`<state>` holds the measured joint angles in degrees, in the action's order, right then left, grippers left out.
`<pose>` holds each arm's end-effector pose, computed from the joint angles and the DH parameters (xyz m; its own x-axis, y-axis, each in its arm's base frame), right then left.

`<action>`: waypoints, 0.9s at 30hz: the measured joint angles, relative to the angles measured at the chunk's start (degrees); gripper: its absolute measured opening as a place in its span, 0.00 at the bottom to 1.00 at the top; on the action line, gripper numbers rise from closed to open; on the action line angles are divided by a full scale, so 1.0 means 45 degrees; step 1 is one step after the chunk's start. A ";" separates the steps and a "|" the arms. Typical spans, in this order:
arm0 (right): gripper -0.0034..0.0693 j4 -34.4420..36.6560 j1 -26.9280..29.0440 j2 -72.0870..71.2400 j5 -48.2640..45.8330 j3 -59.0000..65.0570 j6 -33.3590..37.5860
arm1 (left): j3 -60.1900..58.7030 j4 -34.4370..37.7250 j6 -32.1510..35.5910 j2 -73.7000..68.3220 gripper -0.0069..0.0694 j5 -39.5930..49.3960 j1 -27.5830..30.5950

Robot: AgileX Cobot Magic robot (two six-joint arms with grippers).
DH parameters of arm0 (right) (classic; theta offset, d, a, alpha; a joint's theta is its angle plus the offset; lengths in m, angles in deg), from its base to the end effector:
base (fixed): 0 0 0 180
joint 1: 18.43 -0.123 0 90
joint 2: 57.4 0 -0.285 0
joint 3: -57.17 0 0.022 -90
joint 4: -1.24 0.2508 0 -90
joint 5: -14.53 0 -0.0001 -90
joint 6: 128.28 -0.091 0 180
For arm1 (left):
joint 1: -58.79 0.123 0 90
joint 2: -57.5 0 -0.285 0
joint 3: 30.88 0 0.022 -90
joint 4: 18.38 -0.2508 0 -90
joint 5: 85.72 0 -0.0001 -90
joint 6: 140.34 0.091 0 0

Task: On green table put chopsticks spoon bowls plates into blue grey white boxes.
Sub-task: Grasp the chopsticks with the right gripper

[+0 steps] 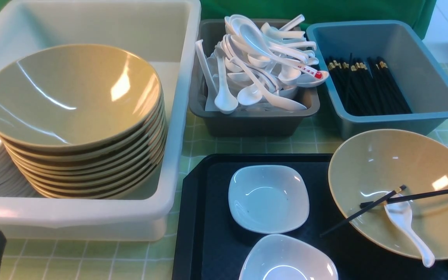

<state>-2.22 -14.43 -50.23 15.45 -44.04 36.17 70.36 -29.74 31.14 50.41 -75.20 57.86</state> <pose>0.0564 -0.0039 0.2060 0.0987 0.2031 -0.9742 0.0492 0.9768 0.2086 0.0562 0.0024 0.1884 -0.1082 0.0480 -0.9930 -0.0145 0.9986 0.0499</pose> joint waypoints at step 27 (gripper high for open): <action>0.37 0.0000 0.0000 0.6223 -0.2378 -1.0859 -0.0079 | 0.9872 0.0637 -0.5291 -0.5200 0.09 -0.0955 0.0000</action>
<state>-2.22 -14.43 -22.23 4.75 -92.91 35.81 114.78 -26.88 7.33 27.01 -79.49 57.86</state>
